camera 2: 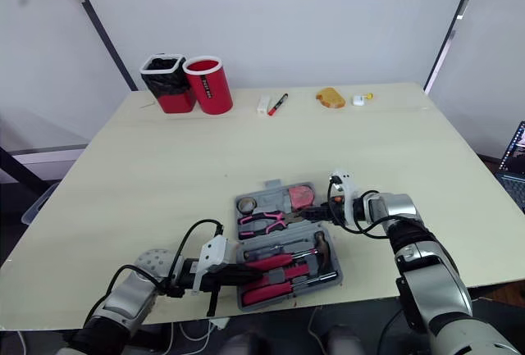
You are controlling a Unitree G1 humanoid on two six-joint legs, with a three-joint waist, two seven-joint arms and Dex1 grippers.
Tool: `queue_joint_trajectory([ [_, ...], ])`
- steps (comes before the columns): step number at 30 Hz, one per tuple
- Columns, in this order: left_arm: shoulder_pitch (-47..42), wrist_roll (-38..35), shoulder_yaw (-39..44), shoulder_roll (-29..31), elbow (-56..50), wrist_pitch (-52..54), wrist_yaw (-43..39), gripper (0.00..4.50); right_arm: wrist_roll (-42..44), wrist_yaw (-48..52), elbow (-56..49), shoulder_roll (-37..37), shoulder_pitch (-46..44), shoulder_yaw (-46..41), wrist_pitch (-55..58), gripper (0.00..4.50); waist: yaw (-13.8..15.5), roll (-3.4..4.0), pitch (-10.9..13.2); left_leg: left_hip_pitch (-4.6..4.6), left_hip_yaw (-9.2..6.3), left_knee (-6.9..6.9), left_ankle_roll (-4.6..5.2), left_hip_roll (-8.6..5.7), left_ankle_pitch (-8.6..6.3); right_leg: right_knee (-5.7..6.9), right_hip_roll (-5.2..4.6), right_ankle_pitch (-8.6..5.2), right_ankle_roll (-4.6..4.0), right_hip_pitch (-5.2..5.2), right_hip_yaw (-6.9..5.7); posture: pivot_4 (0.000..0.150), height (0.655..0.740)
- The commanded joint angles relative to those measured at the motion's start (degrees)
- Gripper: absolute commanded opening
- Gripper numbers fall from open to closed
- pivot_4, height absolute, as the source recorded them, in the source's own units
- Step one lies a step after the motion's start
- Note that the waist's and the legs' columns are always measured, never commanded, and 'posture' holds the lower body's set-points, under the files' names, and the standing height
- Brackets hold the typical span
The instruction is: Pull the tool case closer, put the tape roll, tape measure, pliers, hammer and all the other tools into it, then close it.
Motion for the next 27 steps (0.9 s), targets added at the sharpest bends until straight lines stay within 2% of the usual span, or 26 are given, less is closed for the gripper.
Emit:
queue_joint_trajectory([
  [1,2.74,1.68,-1.62,0.01,0.52,0.32,0.61,0.02,-2.43,-1.75,5.6,1.88,-2.43,-0.33,-4.21,4.5,-0.45,-0.02,-0.05,0.02,0.03,-0.02,0.0,0.04,0.0,0.0,0.0,0.0,0.0,0.0,0.03,0.15,0.74],
  [9,4.19,2.64,-2.37,0.59,-2.32,1.06,2.02,0.02,-4.08,1.52,8.73,2.5,-4.26,0.3,-5.47,4.5,-0.87,-0.06,-0.18,0.06,0.09,-0.15,0.0,0.06,0.0,-0.02,-0.09,0.0,-0.02,-0.02,0.09,0.15,0.74],
  [21,2.79,3.15,-2.41,1.74,-1.99,1.16,2.24,0.02,-2.59,8.77,-6.68,-2.12,3.8,2.13,1.4,4.5,0.52,-0.04,-0.17,-0.35,0.13,-0.54,-0.02,-0.15,-0.02,-0.18,-0.42,0.0,0.0,-0.45,-0.02,0.15,0.74],
  [27,2.58,3.73,-3.15,2.53,-2.29,0.56,1.88,0.02,-0.85,7.12,-7.75,-1.44,4.16,-0.93,1.62,4.5,0.49,-0.02,-0.17,-0.34,0.12,-0.63,-0.02,-0.15,-0.02,-0.22,-0.4,-0.01,-0.02,-0.47,-0.05,0.15,0.74],
])
